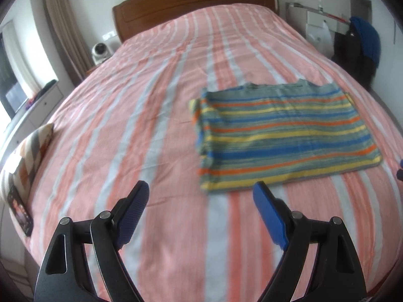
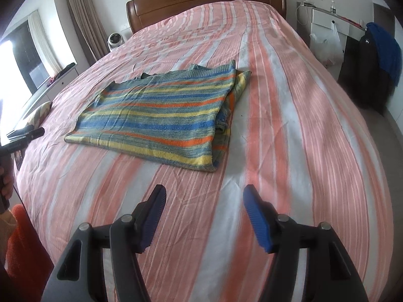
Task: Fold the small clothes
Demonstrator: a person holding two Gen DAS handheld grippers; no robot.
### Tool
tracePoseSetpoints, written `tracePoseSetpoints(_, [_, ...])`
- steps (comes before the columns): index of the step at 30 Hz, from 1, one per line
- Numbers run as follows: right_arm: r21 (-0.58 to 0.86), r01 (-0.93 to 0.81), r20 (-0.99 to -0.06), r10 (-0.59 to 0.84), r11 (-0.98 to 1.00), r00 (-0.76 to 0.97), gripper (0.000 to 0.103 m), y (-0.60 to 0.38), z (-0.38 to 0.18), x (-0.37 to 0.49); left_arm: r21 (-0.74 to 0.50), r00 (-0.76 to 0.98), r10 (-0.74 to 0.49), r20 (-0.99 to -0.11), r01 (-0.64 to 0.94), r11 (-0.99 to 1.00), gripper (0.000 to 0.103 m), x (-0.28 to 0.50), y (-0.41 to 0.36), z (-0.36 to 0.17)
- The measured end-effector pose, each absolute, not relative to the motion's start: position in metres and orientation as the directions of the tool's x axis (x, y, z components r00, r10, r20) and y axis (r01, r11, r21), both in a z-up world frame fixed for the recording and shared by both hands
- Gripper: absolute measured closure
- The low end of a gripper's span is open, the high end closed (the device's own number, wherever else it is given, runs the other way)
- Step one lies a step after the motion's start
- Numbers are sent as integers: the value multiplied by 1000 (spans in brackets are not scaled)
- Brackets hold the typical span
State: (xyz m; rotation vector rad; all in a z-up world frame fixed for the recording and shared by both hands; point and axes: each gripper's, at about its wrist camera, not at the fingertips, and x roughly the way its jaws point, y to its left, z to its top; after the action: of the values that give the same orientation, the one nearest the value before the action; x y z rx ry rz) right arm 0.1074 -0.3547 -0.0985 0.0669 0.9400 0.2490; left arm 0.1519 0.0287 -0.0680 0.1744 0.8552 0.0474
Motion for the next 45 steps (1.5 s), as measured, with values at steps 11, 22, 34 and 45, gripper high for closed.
tracePoseSetpoints(11, [298,-175,-734,342,938,587,40,-395,-99,168,62,522,-256,-814,515,855,20,174,-165,-143])
tracePoseSetpoints(22, [598,-81,-709,574,797,409,43,-417,-156,319,110,527,-350,-774,656,746,94,201,-242,-162])
tracePoseSetpoints(34, [509,-272,-685,576,817,447,95,-282,-79,354,-374,614,-456,-645,267,888,99,190,-31,-105])
tracePoseSetpoints(45, [514,-426,-703,650,745,288,69,-45,-107,370,-336,619,-222,-753,-73,939,60,162,107,-129])
